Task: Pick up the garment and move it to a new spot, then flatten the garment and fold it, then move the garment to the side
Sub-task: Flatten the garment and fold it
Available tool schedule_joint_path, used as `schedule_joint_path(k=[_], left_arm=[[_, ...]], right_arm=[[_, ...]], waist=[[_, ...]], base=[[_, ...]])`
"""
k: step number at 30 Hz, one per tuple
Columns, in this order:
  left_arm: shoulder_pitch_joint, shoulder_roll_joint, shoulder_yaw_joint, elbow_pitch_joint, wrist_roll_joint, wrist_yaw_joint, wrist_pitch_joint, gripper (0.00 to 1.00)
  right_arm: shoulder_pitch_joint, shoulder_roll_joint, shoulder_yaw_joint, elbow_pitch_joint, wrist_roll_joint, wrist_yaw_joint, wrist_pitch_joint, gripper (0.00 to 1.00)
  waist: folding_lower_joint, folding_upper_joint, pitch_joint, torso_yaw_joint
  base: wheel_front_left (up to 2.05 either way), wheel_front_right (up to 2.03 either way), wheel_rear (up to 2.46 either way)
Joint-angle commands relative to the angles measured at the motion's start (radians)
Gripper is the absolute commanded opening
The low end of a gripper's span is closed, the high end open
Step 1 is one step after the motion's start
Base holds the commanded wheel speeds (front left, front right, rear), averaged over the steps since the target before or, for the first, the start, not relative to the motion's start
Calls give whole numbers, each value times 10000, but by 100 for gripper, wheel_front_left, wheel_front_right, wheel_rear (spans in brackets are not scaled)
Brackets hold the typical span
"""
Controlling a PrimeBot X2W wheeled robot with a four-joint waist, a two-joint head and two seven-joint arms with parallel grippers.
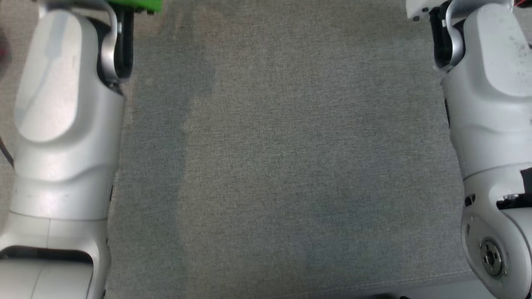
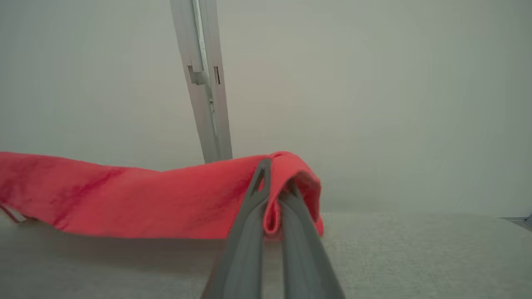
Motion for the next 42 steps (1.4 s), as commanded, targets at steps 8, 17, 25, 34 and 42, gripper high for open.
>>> schedule_joint_path(k=[8, 17, 25, 34, 42], left_arm=[[2755, -285, 885, -715, -174, -383, -31, 0], [5725, -528, 1232, -2190, -382, -595, -32, 0], [8721, -579, 839, -3469, -685, -192, 262, 0], [11777, -355, 548, -5771, -756, 677, 1709, 0], [13284, 32, 229, -7147, -692, 1218, 3205, 0]], right_arm=[[1866, -2, 437, -690, 1143, -4, -44, 0], [3816, -225, 260, -1292, 1972, -4, -40, 0], [6038, -323, 509, -1560, 2667, -6, -7, 0], [8786, -313, 192, -3078, 3148, -6, 943, 0], [11001, -56, -561, -5524, 2729, -10, 2976, 0]], waist=[[-2, -1, -1, 62], [-2, -1, -1415, 111], [-2, -1, -3026, 233], [-2, -1, -4629, 474], [-2, -1, -5171, 574]], base=[[0, 0, 0], [0, 0, 0], [0, 0, 0], [0, 0, 0], [0, 0, 0]])
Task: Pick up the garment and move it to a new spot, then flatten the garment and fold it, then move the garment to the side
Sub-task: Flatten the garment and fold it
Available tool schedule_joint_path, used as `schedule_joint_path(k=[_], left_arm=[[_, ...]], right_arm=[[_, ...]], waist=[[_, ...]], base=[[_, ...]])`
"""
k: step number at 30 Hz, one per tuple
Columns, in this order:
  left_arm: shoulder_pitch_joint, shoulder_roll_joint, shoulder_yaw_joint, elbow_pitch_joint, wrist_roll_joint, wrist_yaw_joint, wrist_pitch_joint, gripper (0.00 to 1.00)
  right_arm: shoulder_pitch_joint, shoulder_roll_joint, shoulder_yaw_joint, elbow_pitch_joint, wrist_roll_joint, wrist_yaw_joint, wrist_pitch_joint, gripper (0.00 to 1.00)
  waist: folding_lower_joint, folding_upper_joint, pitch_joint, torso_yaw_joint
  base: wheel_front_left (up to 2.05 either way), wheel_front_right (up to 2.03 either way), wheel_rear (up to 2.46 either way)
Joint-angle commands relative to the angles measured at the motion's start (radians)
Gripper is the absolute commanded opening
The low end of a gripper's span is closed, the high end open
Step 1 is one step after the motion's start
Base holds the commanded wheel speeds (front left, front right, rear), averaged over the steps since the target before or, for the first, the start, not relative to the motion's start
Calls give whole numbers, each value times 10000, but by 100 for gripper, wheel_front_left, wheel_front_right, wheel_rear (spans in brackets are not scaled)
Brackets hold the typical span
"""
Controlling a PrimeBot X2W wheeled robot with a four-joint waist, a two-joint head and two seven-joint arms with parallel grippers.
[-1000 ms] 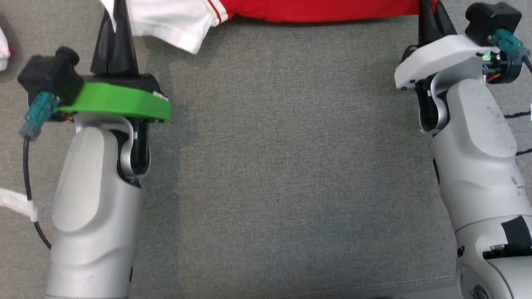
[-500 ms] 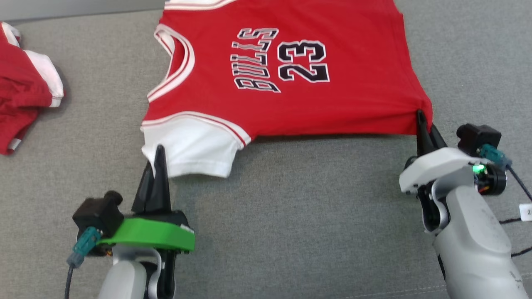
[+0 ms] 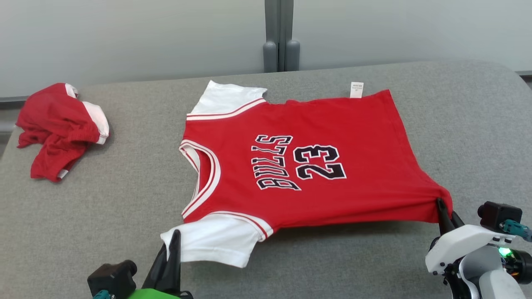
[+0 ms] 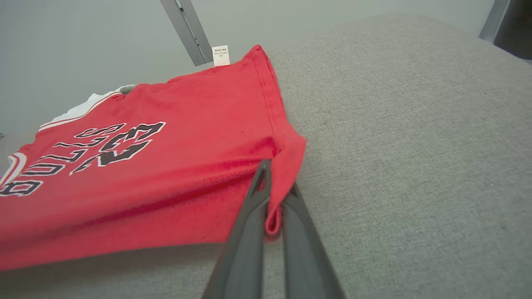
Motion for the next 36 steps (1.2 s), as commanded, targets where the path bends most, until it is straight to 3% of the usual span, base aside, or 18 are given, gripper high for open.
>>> schedule_joint_path(k=[1, 7, 19, 27, 36], left_arm=[[195, 117, 17, -119, 19, 90, 105, 0], [157, 134, -102, -39, -52, 151, 394, 0], [-1928, -136, -409, 1759, -25, -94, 372, 0], [-4052, -286, -425, 4021, -78, -191, 390, 0], [-5978, -427, -595, 6547, 5, -306, -73, 0]], right_arm=[[272, 15, -63, -328, -54, -18, 266, 0], [830, 65, -65, -1183, -103, -17, 1590, 0], [-442, 62, 2, -627, 474, -15, 3136, 0], [-2013, 64, -301, 916, 677, -14, 3652, 0], [-3722, 66, -297, 3049, 453, -14, 3351, 0]], waist=[[1, -1, -295, 120], [1, -1, -172, 91], [1, -1, 110, 85], [1, -1, 360, -94], [1, -1, 759, -309]], base=[[0, 0, 0], [0, 0, 0], [0, 0, 0], [0, 0, 0], [0, 0, 0]])
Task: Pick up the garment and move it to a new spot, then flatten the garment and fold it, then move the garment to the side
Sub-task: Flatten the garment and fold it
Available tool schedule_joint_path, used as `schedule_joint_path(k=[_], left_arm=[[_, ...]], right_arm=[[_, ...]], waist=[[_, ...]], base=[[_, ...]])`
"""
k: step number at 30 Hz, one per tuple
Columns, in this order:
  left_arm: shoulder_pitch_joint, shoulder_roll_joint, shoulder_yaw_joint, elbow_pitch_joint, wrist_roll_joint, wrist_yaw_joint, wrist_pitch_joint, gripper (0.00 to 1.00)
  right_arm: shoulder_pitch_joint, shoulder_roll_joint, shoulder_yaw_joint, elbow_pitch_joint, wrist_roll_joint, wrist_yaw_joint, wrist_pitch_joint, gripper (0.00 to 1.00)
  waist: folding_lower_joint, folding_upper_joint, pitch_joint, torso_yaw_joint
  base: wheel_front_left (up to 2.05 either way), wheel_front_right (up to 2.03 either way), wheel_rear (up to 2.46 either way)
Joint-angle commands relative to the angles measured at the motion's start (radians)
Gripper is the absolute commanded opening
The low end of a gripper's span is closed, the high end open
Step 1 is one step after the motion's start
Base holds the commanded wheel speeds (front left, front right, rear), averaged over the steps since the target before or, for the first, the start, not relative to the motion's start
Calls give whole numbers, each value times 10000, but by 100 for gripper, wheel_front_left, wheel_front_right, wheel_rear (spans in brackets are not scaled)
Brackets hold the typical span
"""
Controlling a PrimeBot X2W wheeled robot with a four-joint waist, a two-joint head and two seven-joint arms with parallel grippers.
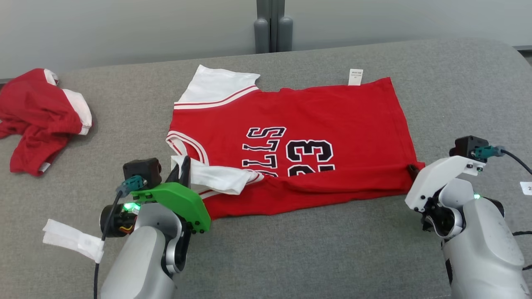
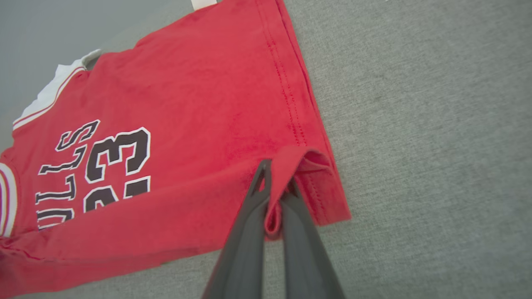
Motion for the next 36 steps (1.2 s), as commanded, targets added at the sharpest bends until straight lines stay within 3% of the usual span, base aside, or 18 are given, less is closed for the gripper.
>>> schedule_joint_path(k=[1, 3, 4, 5, 6, 7, 8, 23, 25, 29, 36], left_arm=[[-294, -20, 0, 245, -24, -12, -118, 0], [-539, -38, 10, 635, -90, 28, -251, 0], [-649, -47, -6, 844, -105, 57, -309, 0], [-736, -55, -23, 984, -116, 46, -386, 31], [-826, -61, -22, 1160, -151, 46, -473, 55], [-898, -68, -45, 1325, -166, 25, -556, 88], [-957, -77, -56, 1443, -193, 6, -635, 100], [-1204, -118, 0, 2006, -752, -105, -2392, 100], [-1042, -11, 35, 1858, -771, -108, -2440, 100], [-273, 384, 33, 970, -785, 31, -2136, 100], [1519, 875, 47, -291, -1005, 595, -918, 100]], right_arm=[[-209, -26, 50, 236, -2, -8, -115, 0], [-471, -25, 136, 598, -37, -6, -232, 0], [-596, -27, 169, 782, -69, -6, -325, 11], [-708, -25, 184, 904, -43, -6, -453, 45], [-838, -28, 172, 1071, 80, -8, -595, 100], [-948, -25, 214, 1232, 263, -6, -744, 100], [-1047, -25, 231, 1369, 452, -6, -874, 100], [-2282, -23, 622, 3013, 1942, -5, -3616, 100], [-2282, -23, 698, 2998, 1642, -5, -3855, 100], [-1831, -177, 550, 2580, -15, -5, -4388, 100], [-711, -207, 83, 1382, -1090, -5, -4001, 100]], waist=[[1, 0, 83, -77], [1, 0, 120, -104], [1, 0, 128, -111], [1, 0, 136, -117], [1, 0, 140, -122], [1, 0, 138, -129], [1, 0, 139, -135], [1, 0, 18, -122], [1, 0, -39, -127], [1, 0, -155, -118], [1, 0, -196, -76]], base=[[0, 0, 0], [0, 0, 0], [0, 0, 0], [0, 0, 0], [0, 0, 0], [0, 0, 0], [0, 0, 0], [0, 0, 0], [0, 0, 0], [0, 0, 0], [0, 0, 0]])
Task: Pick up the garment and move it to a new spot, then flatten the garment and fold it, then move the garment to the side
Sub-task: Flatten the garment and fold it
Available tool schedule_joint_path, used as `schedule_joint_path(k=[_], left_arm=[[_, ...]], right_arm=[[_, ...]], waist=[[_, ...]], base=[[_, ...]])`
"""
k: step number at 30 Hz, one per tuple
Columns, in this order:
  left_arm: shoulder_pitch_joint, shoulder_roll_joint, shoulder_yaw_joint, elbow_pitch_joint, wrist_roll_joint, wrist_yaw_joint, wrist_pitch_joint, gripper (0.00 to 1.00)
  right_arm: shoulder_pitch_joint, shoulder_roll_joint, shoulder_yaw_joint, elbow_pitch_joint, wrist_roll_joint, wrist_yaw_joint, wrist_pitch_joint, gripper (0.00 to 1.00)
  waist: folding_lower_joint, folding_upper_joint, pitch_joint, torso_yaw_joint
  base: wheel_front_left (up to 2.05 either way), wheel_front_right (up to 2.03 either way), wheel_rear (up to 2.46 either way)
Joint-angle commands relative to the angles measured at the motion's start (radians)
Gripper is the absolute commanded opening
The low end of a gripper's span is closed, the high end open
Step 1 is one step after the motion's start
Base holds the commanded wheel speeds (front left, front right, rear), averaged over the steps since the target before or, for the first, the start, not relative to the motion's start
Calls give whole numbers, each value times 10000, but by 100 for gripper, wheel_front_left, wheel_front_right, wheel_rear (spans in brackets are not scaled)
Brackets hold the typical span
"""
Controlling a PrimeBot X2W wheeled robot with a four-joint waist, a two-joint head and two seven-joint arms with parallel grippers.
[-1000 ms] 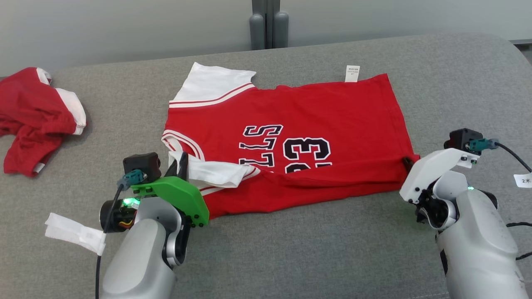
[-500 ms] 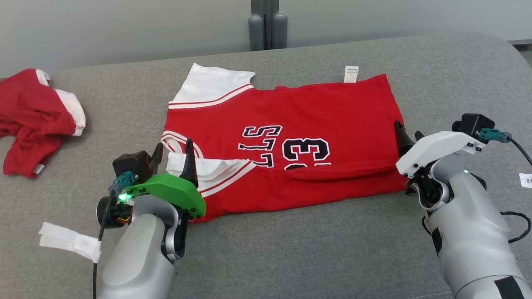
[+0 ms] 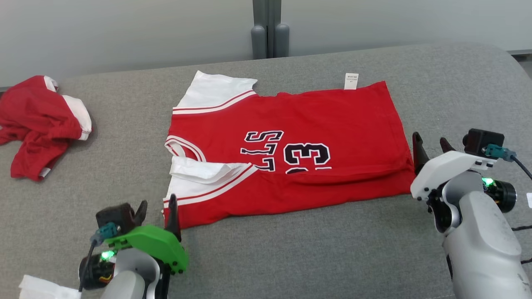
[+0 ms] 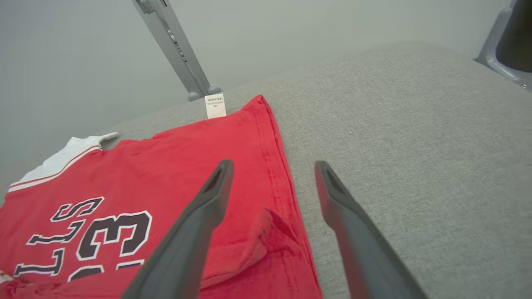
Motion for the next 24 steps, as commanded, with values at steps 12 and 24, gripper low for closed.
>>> schedule_joint_path(k=[12, 24], left_arm=[[1242, -183, 413, -922, -1094, 654, 1338, 100], [711, -478, 765, -729, -1824, 490, 1285, 2]], right_arm=[[2159, 124, -154, -2510, -389, -1, 1478, 100], [2425, 155, 328, -2918, -541, -2, 2456, 100]], waist=[[0, -1, 503, -181], [0, -1, 857, -235]], base=[[0, 0, 0], [0, 0, 0]])
